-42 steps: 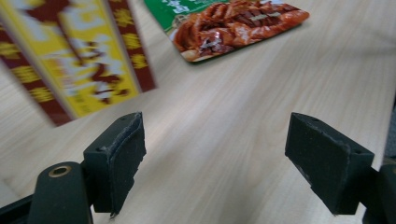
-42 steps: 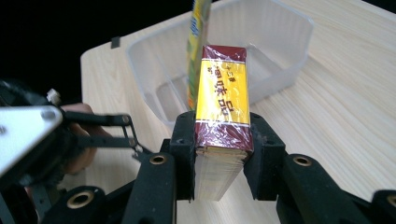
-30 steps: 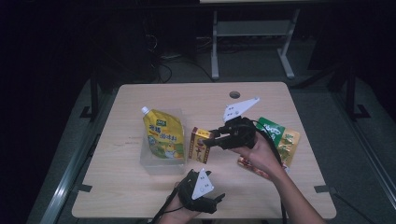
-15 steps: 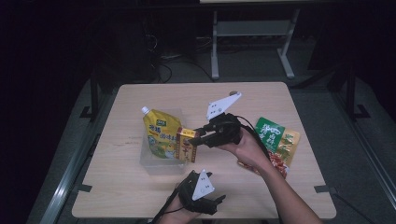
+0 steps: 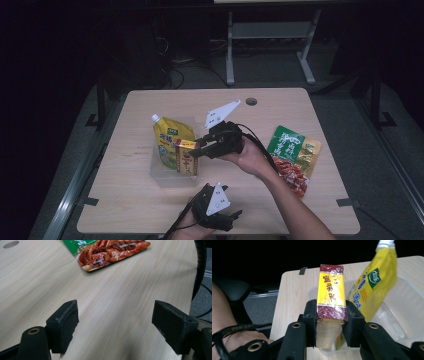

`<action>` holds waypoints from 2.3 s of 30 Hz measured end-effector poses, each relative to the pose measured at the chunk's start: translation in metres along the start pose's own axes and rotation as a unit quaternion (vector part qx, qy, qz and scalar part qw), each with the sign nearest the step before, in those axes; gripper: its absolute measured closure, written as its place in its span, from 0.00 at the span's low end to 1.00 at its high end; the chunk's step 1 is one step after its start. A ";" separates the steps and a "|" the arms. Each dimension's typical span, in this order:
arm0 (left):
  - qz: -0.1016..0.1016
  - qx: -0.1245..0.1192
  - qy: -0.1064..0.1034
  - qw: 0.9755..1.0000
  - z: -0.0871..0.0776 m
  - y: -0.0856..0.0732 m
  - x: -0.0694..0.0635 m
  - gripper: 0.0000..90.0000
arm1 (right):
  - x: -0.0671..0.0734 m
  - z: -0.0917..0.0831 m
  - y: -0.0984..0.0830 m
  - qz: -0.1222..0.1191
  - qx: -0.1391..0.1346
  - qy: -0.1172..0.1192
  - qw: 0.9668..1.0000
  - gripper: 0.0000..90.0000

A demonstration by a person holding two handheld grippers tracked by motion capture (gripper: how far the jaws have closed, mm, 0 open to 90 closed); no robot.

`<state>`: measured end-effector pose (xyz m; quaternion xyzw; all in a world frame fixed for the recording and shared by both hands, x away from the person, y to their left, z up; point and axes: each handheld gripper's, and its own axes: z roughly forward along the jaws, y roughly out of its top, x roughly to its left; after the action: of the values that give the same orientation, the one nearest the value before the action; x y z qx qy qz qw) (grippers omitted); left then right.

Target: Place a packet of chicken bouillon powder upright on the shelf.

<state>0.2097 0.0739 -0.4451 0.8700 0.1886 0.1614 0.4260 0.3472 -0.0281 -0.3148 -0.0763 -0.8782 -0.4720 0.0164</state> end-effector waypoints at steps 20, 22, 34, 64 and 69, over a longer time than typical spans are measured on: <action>0.000 0.002 -0.004 1.000 0.000 0.000 -0.001 0.23 | -0.004 0.042 0.005 -0.003 0.027 0.014 1.000 0.74; 0.000 0.003 -0.005 1.000 -0.001 0.000 -0.001 0.23 | -0.004 0.046 0.005 -0.004 0.030 0.015 0.999 0.74; -0.005 -0.001 -0.006 1.000 0.000 0.000 -0.003 0.23 | -0.001 0.065 0.002 -0.016 0.046 0.008 0.999 0.74; -0.002 0.001 -0.010 1.000 0.000 0.000 -0.004 0.23 | 0.002 0.084 -0.009 -0.010 0.067 0.005 0.998 0.67; -0.001 0.002 -0.011 1.000 0.001 0.000 -0.004 0.23 | 0.002 0.075 -0.008 -0.004 0.054 -0.001 0.999 0.63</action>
<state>0.2066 0.0717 -0.4464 0.8724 0.1852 0.1513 0.4263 0.3469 0.0301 -0.3626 -0.0723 -0.9028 -0.4236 0.0172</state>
